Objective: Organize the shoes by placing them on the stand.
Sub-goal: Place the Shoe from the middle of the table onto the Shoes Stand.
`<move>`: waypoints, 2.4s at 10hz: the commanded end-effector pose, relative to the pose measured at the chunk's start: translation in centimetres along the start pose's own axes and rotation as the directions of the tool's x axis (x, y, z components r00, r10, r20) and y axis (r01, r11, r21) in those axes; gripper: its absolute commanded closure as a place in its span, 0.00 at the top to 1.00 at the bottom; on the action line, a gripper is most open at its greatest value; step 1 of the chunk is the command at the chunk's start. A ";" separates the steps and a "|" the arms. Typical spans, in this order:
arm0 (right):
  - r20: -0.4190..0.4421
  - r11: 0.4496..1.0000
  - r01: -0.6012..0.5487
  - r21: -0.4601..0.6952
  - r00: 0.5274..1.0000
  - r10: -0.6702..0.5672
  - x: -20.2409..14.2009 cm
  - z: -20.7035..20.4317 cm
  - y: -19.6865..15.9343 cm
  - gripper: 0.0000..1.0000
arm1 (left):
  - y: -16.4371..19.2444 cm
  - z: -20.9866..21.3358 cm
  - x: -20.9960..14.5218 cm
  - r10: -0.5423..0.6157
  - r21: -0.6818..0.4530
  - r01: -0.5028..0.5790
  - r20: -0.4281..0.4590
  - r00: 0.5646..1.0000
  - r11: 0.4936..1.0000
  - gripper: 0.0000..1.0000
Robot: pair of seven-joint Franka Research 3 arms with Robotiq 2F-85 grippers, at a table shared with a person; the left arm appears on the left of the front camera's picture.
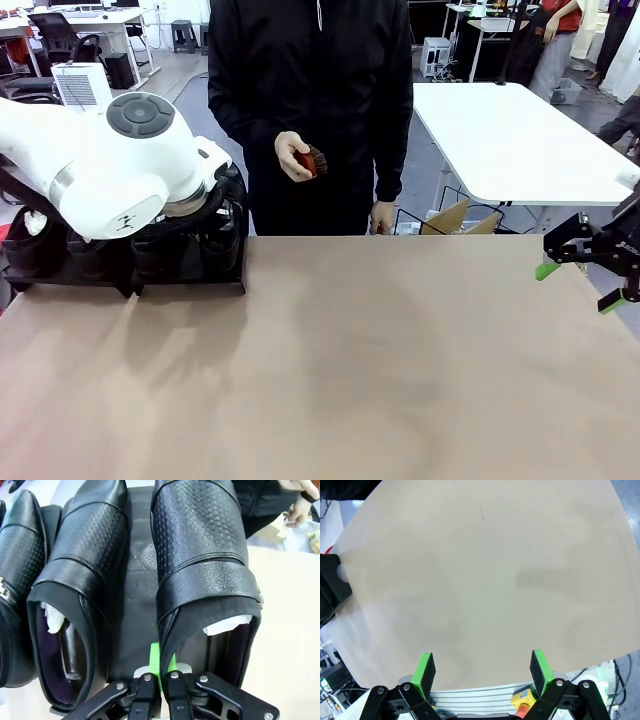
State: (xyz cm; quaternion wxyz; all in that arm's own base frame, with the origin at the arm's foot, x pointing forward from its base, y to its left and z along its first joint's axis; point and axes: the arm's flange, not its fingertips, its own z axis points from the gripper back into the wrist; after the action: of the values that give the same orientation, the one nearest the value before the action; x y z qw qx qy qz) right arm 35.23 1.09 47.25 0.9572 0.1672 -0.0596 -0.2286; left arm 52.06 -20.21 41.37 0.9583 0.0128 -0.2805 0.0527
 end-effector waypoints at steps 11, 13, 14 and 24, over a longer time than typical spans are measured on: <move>-0.005 1.000 -0.013 0.004 1.000 0.013 0.0 0.0 0.0 1.00 | 0.0 4.9 1.0 -0.095 0.088 0.089 0.055 0.994 0.992 0.76; -0.005 1.000 -0.013 0.004 1.000 0.013 0.0 0.0 0.0 1.00 | 0.2 6.4 0.6 -0.082 0.062 0.078 0.052 0.995 0.995 0.76; -0.005 1.000 -0.013 0.004 1.000 0.013 0.0 0.0 0.0 1.00 | 0.2 7.1 0.4 -0.076 0.051 0.073 0.057 0.995 0.996 0.76; -0.005 1.000 -0.013 0.004 1.000 0.013 0.0 0.0 0.0 1.00 | -0.8 6.5 0.9 -0.076 0.060 0.072 0.065 0.995 0.996 0.76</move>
State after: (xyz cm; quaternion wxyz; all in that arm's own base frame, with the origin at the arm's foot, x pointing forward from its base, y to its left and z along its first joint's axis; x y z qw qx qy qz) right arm 35.23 1.10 47.25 0.9572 0.1672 -0.0595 -0.2286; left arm 49.12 -21.04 47.22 0.9513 0.0469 -0.3037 0.0243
